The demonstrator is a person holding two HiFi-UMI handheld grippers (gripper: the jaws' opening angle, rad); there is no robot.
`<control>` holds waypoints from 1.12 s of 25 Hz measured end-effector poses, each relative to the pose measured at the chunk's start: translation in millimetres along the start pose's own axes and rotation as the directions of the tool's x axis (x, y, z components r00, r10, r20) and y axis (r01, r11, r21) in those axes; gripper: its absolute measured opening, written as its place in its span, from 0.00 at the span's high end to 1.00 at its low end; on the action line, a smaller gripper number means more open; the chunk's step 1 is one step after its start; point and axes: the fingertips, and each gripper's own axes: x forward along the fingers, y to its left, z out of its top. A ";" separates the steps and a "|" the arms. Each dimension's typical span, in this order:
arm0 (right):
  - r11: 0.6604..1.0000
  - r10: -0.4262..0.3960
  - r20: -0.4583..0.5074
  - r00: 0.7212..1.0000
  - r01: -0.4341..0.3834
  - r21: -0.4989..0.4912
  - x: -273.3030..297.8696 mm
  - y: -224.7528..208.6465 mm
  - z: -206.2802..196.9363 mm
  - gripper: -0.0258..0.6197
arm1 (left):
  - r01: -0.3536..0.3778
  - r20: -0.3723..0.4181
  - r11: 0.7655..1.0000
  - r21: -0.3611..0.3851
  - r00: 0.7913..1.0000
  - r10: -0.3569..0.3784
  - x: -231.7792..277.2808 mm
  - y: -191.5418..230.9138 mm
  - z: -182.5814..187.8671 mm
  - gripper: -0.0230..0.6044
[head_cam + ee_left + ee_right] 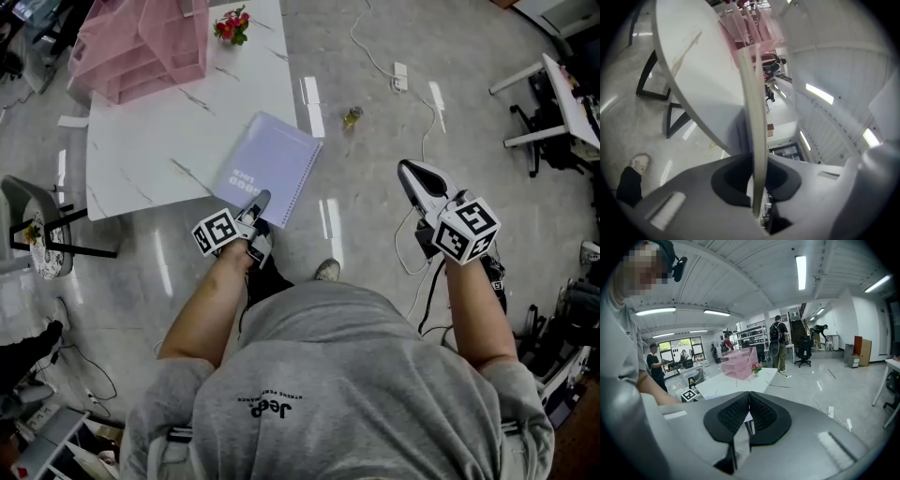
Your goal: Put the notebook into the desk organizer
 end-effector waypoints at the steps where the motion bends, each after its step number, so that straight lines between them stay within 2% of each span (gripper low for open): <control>1: 1.000 0.005 0.005 1.000 -0.005 -0.001 1.4 0.1 2.8 0.96 | 0.011 -0.006 1.000 0.020 1.000 -0.011 -3.8 -10.1 2.4 0.82; 6: 0.999 0.033 0.033 0.999 -0.032 -0.014 14.9 5.3 24.2 0.96 | 0.064 0.005 0.994 0.086 0.998 -0.064 -22.2 -63.0 33.2 0.82; 13: 0.996 0.080 0.077 0.994 -0.076 -0.053 57.7 13.0 74.5 0.96 | 0.121 0.093 0.976 0.180 0.986 -0.140 -55.1 -132.9 119.9 0.82; 21: 0.988 0.128 0.118 0.985 -0.116 -0.100 125.6 19.9 148.3 0.96 | 0.156 0.237 0.953 0.261 0.946 -0.220 -95.4 -211.7 240.6 0.82; 28: 0.981 0.164 0.125 0.979 -0.149 -0.125 202.3 48.4 189.5 0.96 | 0.137 0.331 0.932 0.335 0.909 -0.252 -124.4 -240.7 362.3 0.82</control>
